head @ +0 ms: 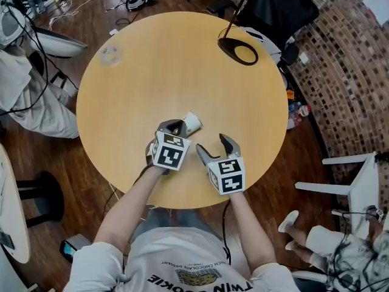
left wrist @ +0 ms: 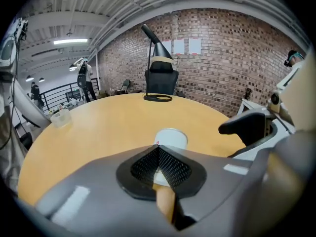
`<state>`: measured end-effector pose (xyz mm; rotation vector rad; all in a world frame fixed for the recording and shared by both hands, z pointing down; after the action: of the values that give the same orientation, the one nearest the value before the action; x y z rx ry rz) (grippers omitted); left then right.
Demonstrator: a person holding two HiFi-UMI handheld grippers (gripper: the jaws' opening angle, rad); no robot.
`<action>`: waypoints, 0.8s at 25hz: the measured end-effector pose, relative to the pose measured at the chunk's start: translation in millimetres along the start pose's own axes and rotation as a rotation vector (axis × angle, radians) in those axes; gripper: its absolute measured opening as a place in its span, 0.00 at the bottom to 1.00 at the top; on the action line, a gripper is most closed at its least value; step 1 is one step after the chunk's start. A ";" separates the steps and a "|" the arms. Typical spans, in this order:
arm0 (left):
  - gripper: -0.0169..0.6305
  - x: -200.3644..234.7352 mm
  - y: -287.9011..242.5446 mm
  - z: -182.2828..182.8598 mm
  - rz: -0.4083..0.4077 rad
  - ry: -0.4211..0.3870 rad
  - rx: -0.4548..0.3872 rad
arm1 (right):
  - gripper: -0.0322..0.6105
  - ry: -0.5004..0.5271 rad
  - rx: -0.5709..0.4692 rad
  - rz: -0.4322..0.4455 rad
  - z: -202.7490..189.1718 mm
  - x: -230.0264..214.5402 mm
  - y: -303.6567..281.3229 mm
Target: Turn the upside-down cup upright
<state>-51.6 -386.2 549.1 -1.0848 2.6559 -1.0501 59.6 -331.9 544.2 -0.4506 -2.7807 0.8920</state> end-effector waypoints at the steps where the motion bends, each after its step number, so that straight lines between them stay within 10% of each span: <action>1: 0.03 0.2 0.1 0.2 -0.004 0.009 -0.002 | 0.58 0.136 -0.028 0.022 11.4 4.6 -3.7; 8: 0.03 -8.5 -2.3 6.1 -0.056 0.046 -0.026 | 0.58 1.223 -0.124 0.288 35.2 43.8 -30.2; 20: 0.03 -20.2 7.0 -2.6 -0.096 0.043 -0.085 | 0.58 1.686 0.023 0.549 -4.6 71.2 -70.9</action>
<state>-41.5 -368.1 543.3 -1.2317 2.7295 -0.9950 -22.1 -360.1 595.8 -1.2163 -1.0875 0.2469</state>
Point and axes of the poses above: the fingertips, and each gripper's own axes: y backward along the fingers, x to its left, z out of its top, the point moved 3 cm from there along y, backward along the fingers, and after that the axes turned 15 degrees about -z, right-handed, at the moved point
